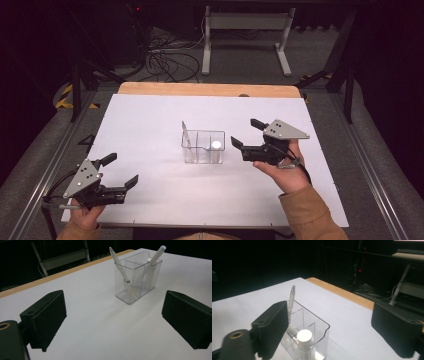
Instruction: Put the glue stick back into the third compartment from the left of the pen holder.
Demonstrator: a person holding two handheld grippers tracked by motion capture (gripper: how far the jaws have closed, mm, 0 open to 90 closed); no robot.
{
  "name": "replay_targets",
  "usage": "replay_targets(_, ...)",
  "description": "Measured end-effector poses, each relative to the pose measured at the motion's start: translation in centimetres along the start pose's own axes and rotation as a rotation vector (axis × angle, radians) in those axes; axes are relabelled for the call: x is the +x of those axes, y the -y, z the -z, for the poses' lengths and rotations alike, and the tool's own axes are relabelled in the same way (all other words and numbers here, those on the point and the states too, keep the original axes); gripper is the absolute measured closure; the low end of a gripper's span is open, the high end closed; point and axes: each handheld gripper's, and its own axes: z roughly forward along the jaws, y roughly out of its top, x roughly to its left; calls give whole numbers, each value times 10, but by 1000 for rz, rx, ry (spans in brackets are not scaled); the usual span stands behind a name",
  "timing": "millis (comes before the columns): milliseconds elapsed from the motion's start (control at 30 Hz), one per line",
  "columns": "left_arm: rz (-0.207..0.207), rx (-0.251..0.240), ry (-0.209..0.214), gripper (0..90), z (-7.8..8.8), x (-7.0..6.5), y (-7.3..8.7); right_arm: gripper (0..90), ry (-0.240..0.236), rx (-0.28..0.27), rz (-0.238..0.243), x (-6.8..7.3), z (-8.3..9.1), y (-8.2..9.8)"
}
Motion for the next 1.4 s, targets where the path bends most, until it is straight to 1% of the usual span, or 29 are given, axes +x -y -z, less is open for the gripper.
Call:
replay_targets(67,2,-1,1,64,0,0,0,122,-13,0,-2,-2,4,3)
replay_targets(200,3,1,-1,64,-1,-1,0,132,-46,44,6,-5,11,8)
replay_targets(267,-2,5,1,64,-1,-1,0,132,-45,69,7,-6,15,10)
replay_targets(333,-3,5,2,64,-2,-1,0,133,-47,65,4,-7,18,13)
replay_targets(367,-3,5,3,64,-2,-1,0,133,-50,66,-5,-8,21,15)
replay_targets(433,-3,5,5,64,-2,-2,0,132,-49,77,-8,-9,24,19)
replay_targets(533,-3,6,5,63,-2,-2,1,132,-55,91,-5,-11,29,28)
replay_targets(700,-4,3,3,63,-1,-2,0,138,-65,97,-5,-11,35,43)
replay_targets(867,-4,4,3,64,-2,-3,0,138,-70,86,-20,-13,41,58)
replay_targets(1000,-3,3,3,63,-1,-3,0,138,-92,118,-21,-15,44,73)
replay_targets(1200,-6,4,4,63,-2,-3,1,138,-83,139,-51,-20,49,91)
replay_targets(1267,-2,3,4,63,-2,-3,1,138,-80,159,-63,-20,50,98)
replay_targets(1333,-2,3,6,62,-2,-3,2,138,-78,180,-61,-19,51,104)
replay_targets(1400,1,2,9,60,-1,-4,4,138,-78,192,-71,-18,53,110)
